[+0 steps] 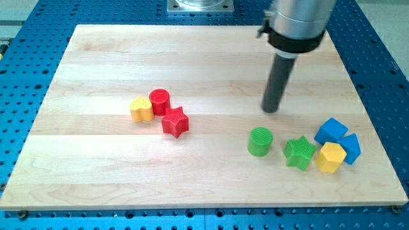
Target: Move the green star into the blue blocks
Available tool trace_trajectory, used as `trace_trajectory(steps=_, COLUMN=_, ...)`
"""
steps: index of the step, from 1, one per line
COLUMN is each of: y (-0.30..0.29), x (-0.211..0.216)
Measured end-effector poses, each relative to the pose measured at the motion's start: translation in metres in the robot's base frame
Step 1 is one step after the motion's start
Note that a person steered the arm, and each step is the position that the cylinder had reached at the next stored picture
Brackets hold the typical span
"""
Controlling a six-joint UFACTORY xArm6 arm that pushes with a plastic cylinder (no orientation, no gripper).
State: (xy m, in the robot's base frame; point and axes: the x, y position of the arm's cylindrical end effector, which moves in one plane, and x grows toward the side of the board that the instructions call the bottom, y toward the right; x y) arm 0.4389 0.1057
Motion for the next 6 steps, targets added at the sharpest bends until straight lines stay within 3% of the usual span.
trace_trajectory(steps=1, y=-0.113, x=0.010)
trace_trajectory(steps=2, y=-0.151, x=0.069)
trace_trajectory(steps=4, y=0.012, x=0.116)
trace_trajectory(steps=5, y=0.057, x=0.091)
trace_trajectory(steps=6, y=0.011, x=0.089)
